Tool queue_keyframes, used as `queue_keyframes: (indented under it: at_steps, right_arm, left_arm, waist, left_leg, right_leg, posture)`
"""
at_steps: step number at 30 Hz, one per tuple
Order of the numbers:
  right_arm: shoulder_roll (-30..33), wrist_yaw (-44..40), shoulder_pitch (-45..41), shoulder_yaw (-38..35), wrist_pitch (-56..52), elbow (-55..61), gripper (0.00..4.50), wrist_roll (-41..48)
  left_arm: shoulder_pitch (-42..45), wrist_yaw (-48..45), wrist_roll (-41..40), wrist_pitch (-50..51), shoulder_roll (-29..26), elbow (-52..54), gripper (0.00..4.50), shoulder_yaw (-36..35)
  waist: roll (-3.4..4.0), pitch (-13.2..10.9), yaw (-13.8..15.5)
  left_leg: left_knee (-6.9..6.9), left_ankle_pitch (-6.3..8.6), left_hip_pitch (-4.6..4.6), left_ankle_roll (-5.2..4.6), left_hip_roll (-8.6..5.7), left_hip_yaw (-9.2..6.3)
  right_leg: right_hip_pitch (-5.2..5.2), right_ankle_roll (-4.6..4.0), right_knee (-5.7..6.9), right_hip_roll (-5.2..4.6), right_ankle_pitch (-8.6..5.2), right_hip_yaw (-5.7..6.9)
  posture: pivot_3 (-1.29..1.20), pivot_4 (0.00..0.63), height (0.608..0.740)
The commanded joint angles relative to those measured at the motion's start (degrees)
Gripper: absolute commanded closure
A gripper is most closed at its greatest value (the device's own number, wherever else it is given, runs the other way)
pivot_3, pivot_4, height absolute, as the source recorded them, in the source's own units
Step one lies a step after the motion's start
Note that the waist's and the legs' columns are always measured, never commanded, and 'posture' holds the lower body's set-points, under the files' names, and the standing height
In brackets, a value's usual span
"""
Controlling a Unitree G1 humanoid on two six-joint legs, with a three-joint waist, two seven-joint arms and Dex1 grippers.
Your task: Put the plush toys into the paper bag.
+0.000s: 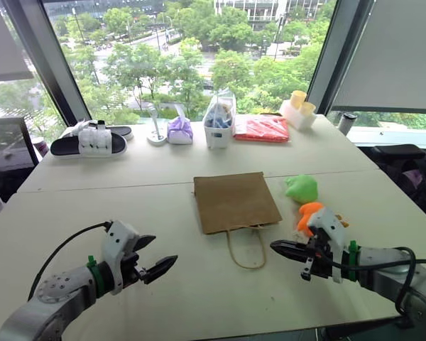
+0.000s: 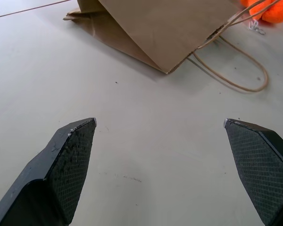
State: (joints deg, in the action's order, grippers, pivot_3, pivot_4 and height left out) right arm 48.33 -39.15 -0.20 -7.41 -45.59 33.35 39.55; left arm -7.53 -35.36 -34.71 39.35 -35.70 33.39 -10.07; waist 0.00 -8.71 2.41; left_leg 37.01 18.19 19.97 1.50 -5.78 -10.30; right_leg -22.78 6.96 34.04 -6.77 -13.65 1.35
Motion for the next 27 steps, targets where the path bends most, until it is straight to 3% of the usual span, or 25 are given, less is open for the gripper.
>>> queue_keyframes:
  at_steps: [1, 6, 10, 14, 18, 22, 27]
  right_arm:
    - [-0.1, -0.2, 0.2, -1.9, 0.5, 1.2, 4.5, 0.1]
    - [0.1, 0.1, 0.8, -2.5, 0.4, 1.4, 4.5, 0.0]
    - [0.3, 0.0, 1.2, -2.9, 0.3, 1.0, 4.5, -0.3]
    - [1.5, -1.1, 1.9, -5.4, -1.1, 1.8, 4.5, 1.6]
    - [0.8, -0.3, 3.8, -7.0, -3.0, 4.8, 4.5, 4.2]
    - [-1.9, 3.0, 4.0, -5.4, -3.1, 6.4, 4.5, 3.7]
    - [-4.8, 7.3, 5.6, -5.1, -3.9, 9.0, 4.5, 4.0]
  left_arm:
    - [0.9, -0.7, -0.9, -1.1, -0.2, 0.2, 0.03, -1.2]
    - [2.3, -0.8, 0.6, -1.4, -1.1, -0.9, 0.03, -0.7]
    - [5.7, -1.8, 8.5, -5.8, -5.2, -5.2, 0.03, 2.1]
    - [14.6, -8.6, 10.9, -11.3, -9.5, -13.4, 0.03, 3.6]
    - [22.9, -20.2, 15.4, -18.7, -12.2, -19.1, 0.03, 12.7]
    - [31.4, -27.4, 19.8, -25.8, -8.3, -26.3, 0.03, 21.6]
    - [39.7, -29.6, 24.6, -33.9, 1.8, -37.8, 0.03, 28.3]
  waist:
    - [-0.03, 0.0, 0.0]
    - [-0.03, 0.0, -0.1]
    - [-0.04, 0.0, 0.0]
    - [-0.05, 0.0, 0.1]
    - [-0.06, 0.0, 0.0]
    - [-0.06, 0.0, -0.1]
    - [-0.11, 0.0, -0.1]
  left_leg:
    - [0.01, 0.0, 0.0, 0.0, 0.0, 0.01]
    - [-0.01, 0.0, 0.0, 0.0, 0.02, 0.09]
    - [-0.01, 0.0, -0.01, 0.0, 0.04, 0.17]
    - [0.02, 0.0, 0.02, -0.01, 0.05, 0.19]
    - [-0.01, 0.0, 0.03, -0.02, 0.03, 0.23]
    - [-0.01, 0.01, 0.07, -0.02, 0.05, 0.31]
    - [0.04, -0.06, 0.14, 0.08, 0.06, 0.33]
  right_leg:
    - [0.0, 0.0, -0.01, 0.0, 0.0, -0.01]
    - [-0.03, 0.01, -0.01, 0.02, 0.0, -0.05]
    - [-0.05, 0.01, 0.0, 0.03, 0.0, -0.07]
    - [-0.08, 0.0, 0.01, 0.05, 0.01, -0.07]
    - [-0.08, 0.06, -0.02, 0.03, 0.04, -0.09]
    - [-0.16, 0.16, -0.04, 0.01, 0.1, -0.09]
    - [-0.2, 0.17, -0.02, 0.01, 0.11, -0.1]
  posture:
    - [0.0, 0.15, 0.74]
    - [0.0, 0.15, 0.74]
    - [0.0, 0.15, 0.74]
    - [0.0, 0.15, 0.74]
    - [0.0, 0.15, 0.74]
    - [0.0, 0.15, 0.74]
    - [0.0, 0.15, 0.74]
